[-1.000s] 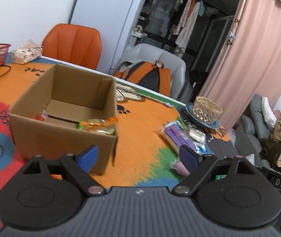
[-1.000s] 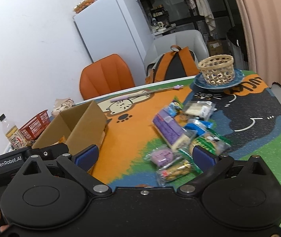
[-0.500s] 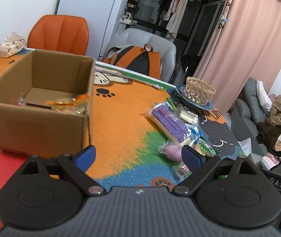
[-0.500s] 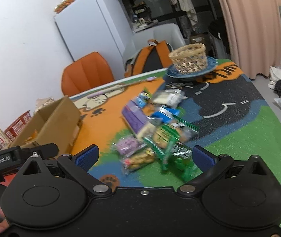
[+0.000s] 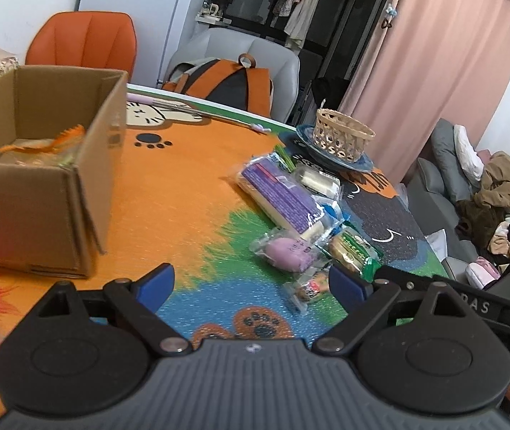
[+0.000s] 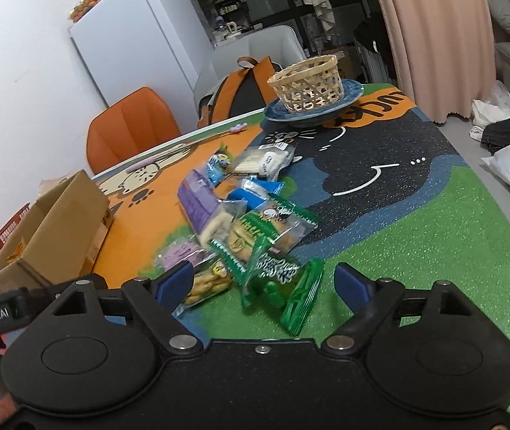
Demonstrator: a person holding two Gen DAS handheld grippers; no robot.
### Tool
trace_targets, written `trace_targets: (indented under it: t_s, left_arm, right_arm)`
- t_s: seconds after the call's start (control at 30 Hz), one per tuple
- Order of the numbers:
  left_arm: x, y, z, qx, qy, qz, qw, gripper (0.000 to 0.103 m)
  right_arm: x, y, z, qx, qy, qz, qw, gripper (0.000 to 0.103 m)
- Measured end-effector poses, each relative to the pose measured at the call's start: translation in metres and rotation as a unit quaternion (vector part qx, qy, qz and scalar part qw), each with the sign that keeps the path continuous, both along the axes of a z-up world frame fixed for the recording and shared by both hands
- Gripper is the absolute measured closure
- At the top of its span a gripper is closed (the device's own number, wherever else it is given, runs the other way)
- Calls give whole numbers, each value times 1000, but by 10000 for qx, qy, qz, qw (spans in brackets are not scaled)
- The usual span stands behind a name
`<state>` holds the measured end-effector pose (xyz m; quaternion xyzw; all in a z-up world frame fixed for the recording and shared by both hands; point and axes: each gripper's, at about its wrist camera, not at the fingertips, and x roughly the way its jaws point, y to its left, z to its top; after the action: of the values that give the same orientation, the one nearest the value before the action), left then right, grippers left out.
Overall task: Organize snacks
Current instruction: 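Grasp the green candy packet with the right tool while the left tool grasps the small bread-stick packet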
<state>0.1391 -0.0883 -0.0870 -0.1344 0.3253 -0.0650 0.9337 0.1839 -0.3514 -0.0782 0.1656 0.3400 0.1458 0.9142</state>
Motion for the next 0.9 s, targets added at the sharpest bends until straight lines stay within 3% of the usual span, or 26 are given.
trace_targets:
  t_s: [0.1, 0.23, 0.33, 0.9]
  left_arm:
    - [4, -6, -4, 4, 19, -38, 10000, 11]
    - [10, -12, -7, 30, 45, -37, 10000, 12]
    - [13, -17, -8, 50, 27, -68, 10000, 13]
    - [25, -54, -24, 108, 62, -434, 9990, 18]
  right_arm:
    - [7, 2, -4, 5, 56, 69, 10000, 27]
    - [12, -1, -14, 173, 243, 174, 9994, 55]
    - [10, -7, -15, 268, 232, 228, 9991, 63]
    - [0, -41, -14, 338, 210, -52, 9992, 64]
